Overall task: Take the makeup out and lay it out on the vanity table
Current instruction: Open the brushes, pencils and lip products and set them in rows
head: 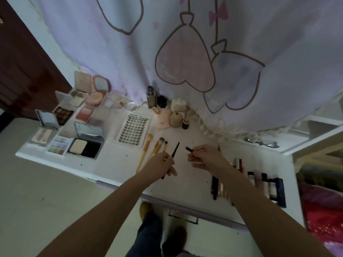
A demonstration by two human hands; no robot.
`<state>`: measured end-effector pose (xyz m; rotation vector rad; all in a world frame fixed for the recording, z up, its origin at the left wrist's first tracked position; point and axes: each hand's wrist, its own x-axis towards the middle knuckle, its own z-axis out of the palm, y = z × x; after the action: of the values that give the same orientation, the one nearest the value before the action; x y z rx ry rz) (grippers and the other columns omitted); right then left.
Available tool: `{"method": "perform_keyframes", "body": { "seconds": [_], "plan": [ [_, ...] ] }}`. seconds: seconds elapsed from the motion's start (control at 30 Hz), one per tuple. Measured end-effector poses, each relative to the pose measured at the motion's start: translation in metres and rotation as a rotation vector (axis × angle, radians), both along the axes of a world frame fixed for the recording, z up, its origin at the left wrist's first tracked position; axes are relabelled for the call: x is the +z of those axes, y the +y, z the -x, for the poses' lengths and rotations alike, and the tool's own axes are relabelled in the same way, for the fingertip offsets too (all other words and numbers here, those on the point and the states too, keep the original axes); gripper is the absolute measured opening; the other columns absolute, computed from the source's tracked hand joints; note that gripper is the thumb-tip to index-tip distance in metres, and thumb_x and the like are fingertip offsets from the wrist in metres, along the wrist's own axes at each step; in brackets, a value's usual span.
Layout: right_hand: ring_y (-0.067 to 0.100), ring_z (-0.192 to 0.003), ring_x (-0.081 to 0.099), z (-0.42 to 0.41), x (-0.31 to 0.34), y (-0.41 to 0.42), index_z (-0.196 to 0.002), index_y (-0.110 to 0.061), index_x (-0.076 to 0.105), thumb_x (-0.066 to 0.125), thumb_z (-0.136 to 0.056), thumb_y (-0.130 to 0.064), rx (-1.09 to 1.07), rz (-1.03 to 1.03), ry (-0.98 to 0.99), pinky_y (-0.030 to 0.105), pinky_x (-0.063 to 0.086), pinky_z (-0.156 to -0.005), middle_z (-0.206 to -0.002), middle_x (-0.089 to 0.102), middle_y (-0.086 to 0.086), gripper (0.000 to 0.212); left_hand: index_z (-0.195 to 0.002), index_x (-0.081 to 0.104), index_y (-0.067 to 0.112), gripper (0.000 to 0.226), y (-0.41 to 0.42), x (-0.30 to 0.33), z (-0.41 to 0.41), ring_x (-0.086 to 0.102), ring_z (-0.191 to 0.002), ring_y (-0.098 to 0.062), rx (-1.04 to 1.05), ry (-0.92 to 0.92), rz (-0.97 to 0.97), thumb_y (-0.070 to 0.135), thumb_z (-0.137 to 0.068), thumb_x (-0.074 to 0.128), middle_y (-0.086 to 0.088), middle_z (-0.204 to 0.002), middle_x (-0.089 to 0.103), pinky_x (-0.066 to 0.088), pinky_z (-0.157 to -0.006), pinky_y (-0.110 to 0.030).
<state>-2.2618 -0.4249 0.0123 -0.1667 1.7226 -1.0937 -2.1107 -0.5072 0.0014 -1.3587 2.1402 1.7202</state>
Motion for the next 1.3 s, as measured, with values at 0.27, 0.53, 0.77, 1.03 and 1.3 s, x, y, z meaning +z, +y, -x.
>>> {"method": "perform_keyframes", "body": {
  "seconds": [0.27,0.53,0.77,1.03,1.3],
  "plan": [
    [0.020,-0.083,0.053,-0.020,-0.050,-0.019,-0.089,-0.011,0.051,0.042,-0.098,-0.026,0.601,-0.365,0.816,0.028,0.036,-0.066,-0.103,0.063,0.012,0.019,-0.097,0.059,0.009,0.026,-0.008,-0.044,0.034,0.059,-0.088,-0.022,-0.392,-0.466,0.574,0.025,-0.097,0.039,-0.008,-0.099,0.063,0.041,-0.065,-0.029],
    [0.022,-0.076,0.052,-0.047,-0.065,-0.056,-0.093,-0.011,0.054,0.040,-0.098,-0.025,0.714,-0.410,0.887,0.029,0.036,-0.061,-0.101,0.063,0.010,0.021,-0.101,0.061,0.011,0.024,-0.034,-0.054,0.019,0.056,-0.096,-0.023,-0.608,-0.571,0.863,0.013,-0.096,0.038,-0.009,-0.104,0.062,0.038,-0.065,-0.029],
    [0.026,-0.089,0.061,-0.048,-0.065,-0.063,-0.093,-0.009,0.058,0.037,-0.099,-0.035,0.700,-0.369,0.858,0.029,0.037,-0.063,-0.099,0.064,0.010,0.034,-0.100,0.057,0.013,0.028,-0.037,-0.058,0.009,0.058,-0.091,-0.024,-0.506,-0.444,0.876,0.028,-0.100,0.034,-0.006,-0.099,0.064,0.036,-0.060,-0.030],
    [0.021,-0.077,0.051,0.035,-0.042,-0.009,-0.073,-0.011,0.046,0.043,-0.096,-0.022,0.546,-0.397,0.930,0.026,0.035,-0.065,-0.082,0.056,0.009,0.025,-0.095,0.050,0.013,0.024,0.008,-0.028,0.061,0.059,-0.084,-0.022,-0.456,-0.115,0.857,0.032,-0.098,0.035,-0.006,-0.091,0.062,0.035,-0.059,-0.029],
    [0.028,-0.096,0.060,0.067,-0.046,0.022,-0.093,-0.007,0.061,0.044,-0.091,-0.012,0.609,-0.530,0.892,0.033,0.047,-0.079,-0.103,0.065,0.014,0.018,-0.109,0.052,0.009,0.026,0.087,-0.065,0.108,0.053,-0.100,-0.025,-0.471,-0.097,0.725,0.028,-0.098,0.038,-0.009,-0.105,0.060,0.030,-0.070,-0.029]
  ]
}}
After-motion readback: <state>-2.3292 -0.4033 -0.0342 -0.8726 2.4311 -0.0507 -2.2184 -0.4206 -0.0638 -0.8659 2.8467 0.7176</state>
